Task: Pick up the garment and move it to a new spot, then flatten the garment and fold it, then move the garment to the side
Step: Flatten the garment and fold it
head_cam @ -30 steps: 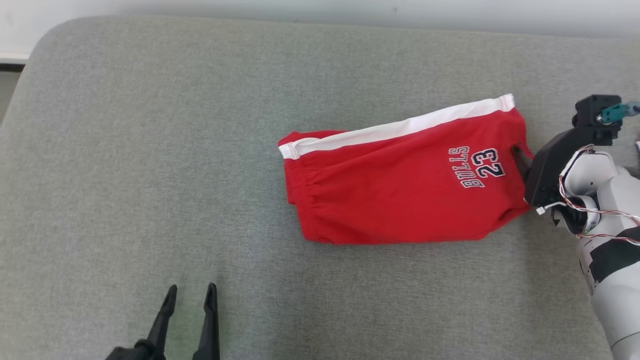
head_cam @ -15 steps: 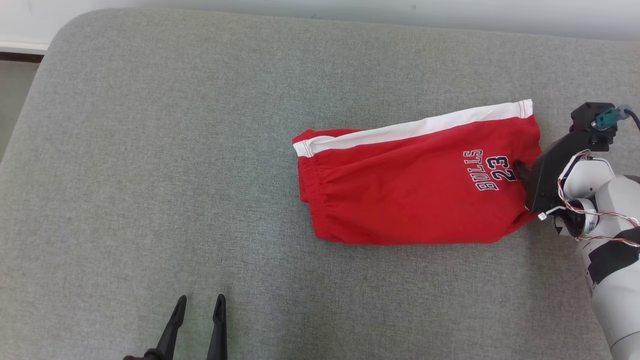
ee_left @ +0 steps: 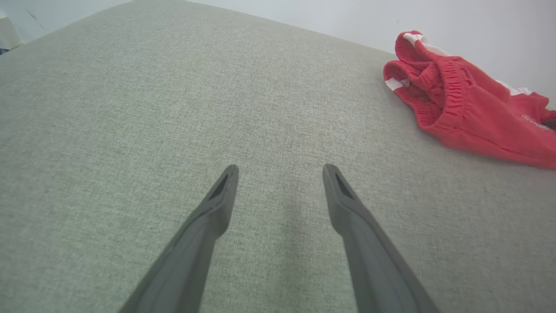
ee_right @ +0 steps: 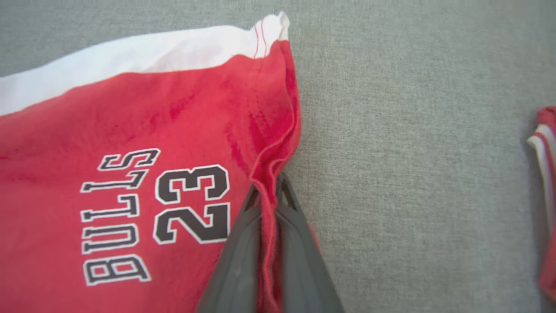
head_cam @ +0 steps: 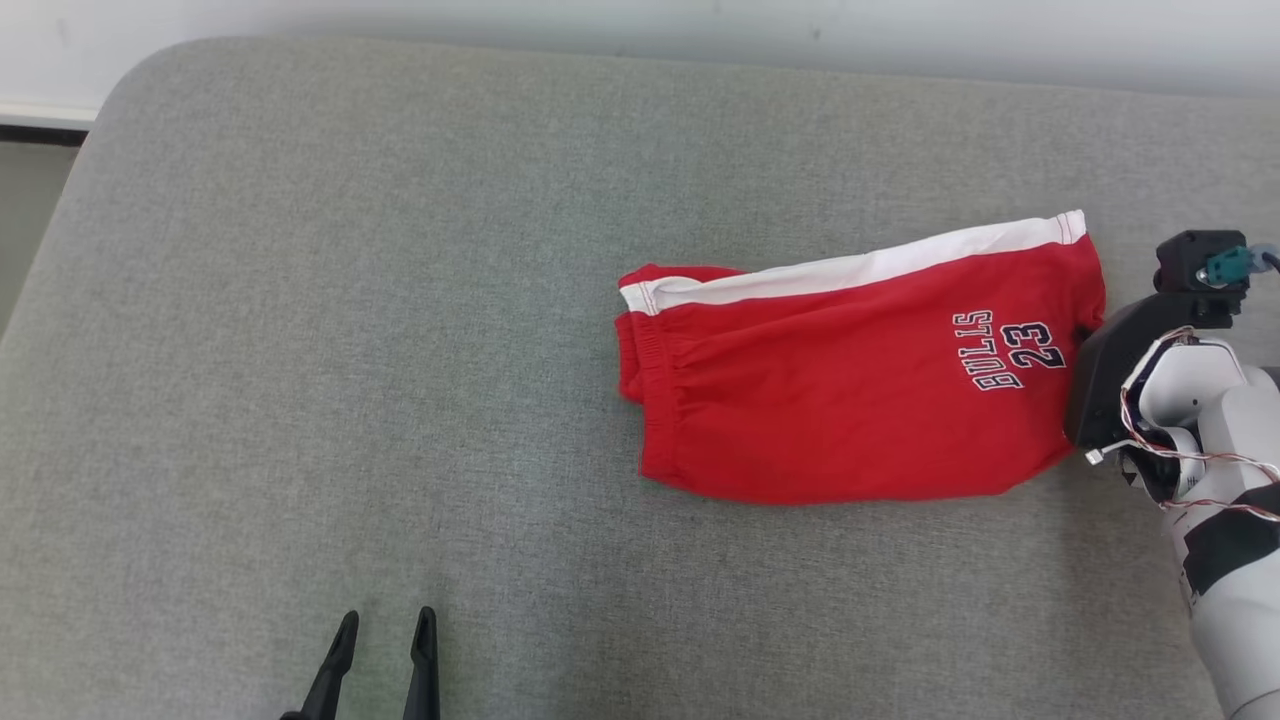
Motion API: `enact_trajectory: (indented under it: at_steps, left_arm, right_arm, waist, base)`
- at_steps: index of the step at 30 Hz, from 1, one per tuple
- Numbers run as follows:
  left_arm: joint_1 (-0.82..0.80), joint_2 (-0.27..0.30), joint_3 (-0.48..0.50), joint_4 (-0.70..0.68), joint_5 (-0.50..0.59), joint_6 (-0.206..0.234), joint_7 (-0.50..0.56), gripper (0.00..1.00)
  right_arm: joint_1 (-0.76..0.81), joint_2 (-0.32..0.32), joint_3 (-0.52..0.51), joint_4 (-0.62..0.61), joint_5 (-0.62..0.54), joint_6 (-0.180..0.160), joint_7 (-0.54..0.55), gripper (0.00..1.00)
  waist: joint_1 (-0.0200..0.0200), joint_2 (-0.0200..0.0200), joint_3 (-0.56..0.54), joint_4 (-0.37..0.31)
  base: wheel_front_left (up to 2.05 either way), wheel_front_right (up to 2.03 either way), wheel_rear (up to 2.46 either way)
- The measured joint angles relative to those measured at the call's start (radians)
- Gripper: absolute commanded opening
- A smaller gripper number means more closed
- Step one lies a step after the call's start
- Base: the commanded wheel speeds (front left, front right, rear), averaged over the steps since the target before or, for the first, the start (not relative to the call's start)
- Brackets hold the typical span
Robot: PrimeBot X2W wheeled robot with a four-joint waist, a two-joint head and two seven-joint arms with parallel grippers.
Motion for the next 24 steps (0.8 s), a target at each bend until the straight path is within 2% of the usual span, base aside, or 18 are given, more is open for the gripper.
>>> enact_trajectory:
  at_steps: [11,21,24]
  left_arm:
    - [0.012,-0.004,0.011,0.004,-0.001,-0.001,0.000,1.00]
    - [0.024,-0.006,0.006,0.013,-0.003,-0.001,0.000,1.00]
    - [0.028,-0.006,0.008,0.013,-0.005,-0.001,0.000,1.00]
  right_arm:
    - [0.082,-0.041,-0.065,-0.113,-0.101,-0.001,-0.072,0.00]
    - [0.191,-0.058,-0.143,-0.296,-0.243,-0.001,-0.044,0.00]
    - [0.212,-0.032,-0.137,-0.364,-0.252,-0.001,-0.027,0.00]
  waist:
    - [0.0000,0.0000,-0.058,-0.049]
    - [-0.0001,-0.0001,-0.109,-0.071]
    - [-0.0001,-0.0001,-0.119,-0.068]
  base:
    - [0.00,0.00,0.00]
    - [0.00,0.00,0.00]
    - [0.00,0.00,0.00]
